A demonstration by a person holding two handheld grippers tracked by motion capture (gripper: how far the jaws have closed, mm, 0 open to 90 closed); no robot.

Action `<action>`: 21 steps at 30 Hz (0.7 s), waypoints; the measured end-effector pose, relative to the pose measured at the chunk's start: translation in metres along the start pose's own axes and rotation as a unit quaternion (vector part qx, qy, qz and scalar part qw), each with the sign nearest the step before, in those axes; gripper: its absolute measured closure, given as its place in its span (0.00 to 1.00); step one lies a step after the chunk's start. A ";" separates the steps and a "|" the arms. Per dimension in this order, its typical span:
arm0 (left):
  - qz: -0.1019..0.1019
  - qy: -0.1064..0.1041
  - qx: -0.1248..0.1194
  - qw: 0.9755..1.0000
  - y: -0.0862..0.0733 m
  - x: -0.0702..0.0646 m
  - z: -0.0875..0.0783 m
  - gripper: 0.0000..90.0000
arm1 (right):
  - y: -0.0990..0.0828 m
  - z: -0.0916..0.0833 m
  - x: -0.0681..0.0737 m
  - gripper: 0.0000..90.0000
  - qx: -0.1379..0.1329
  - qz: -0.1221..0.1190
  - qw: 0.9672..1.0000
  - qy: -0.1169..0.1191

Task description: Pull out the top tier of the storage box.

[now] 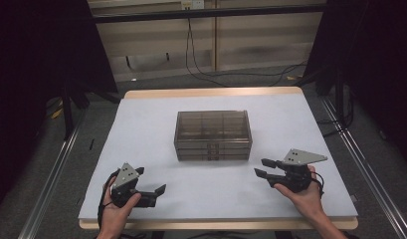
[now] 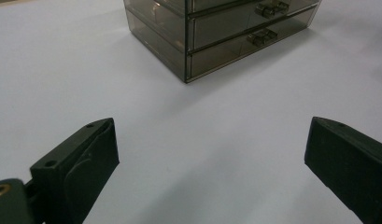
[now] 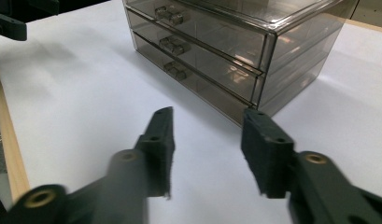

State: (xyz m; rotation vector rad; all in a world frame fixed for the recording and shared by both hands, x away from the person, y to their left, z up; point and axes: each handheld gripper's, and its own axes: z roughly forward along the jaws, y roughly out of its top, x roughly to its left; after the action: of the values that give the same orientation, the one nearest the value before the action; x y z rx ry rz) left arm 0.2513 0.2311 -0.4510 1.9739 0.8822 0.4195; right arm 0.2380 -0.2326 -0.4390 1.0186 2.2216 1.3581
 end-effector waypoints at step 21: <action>0.008 0.004 0.005 1.000 0.000 -0.001 0.000 0.03 | 0.003 0.011 0.022 0.57 0.018 -0.062 0.998 -0.001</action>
State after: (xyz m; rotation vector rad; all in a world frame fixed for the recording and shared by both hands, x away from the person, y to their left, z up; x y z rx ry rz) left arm 0.2501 0.2307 -0.4511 1.9903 0.8765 0.4335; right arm 0.2307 -0.2089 -0.4395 0.8772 2.2746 1.2691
